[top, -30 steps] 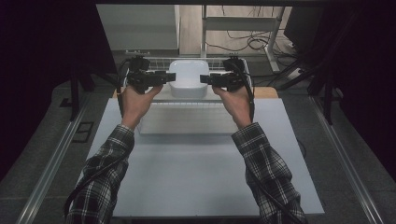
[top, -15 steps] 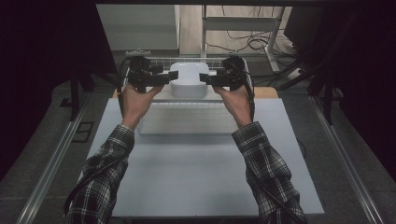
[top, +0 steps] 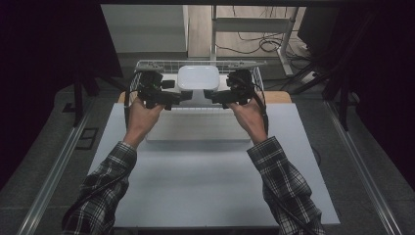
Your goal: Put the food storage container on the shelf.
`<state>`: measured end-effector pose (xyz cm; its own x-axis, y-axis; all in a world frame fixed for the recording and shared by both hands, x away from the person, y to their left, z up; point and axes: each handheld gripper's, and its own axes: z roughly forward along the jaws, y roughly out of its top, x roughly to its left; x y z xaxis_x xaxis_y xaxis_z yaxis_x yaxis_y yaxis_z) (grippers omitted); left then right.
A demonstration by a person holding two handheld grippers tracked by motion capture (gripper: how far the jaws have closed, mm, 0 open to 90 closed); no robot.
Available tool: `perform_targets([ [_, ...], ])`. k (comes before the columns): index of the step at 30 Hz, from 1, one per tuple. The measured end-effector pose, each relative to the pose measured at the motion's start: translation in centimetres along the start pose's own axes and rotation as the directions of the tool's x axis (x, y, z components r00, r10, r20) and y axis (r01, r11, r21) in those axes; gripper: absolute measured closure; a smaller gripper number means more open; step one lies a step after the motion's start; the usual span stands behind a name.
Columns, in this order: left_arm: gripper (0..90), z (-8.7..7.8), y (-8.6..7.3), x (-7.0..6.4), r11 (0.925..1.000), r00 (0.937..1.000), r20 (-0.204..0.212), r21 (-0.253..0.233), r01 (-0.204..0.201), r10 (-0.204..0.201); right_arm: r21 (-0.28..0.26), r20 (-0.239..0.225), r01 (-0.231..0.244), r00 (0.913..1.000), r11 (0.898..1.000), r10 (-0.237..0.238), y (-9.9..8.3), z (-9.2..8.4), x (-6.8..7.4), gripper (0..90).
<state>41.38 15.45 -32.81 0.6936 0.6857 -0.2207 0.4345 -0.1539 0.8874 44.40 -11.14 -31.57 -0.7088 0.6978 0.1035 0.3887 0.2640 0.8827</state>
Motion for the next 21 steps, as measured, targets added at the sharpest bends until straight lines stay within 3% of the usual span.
perform_targets([
  [5,6.1,0.2,-1.0,-0.5,0.9984,0.9992,-0.012,0.04,-0.039,0.04,0.008,-0.008,0.021,0.9998,1.0,-0.021,-0.6,-0.1,0.3,2.3],
  [21,6.0,-0.6,-3.4,-1.3,0.9968,0.9984,0.008,0.057,-0.056,0.056,0.002,-0.015,0.055,0.9984,0.999,-0.054,-2.6,-1.4,1.2,2.7],
])
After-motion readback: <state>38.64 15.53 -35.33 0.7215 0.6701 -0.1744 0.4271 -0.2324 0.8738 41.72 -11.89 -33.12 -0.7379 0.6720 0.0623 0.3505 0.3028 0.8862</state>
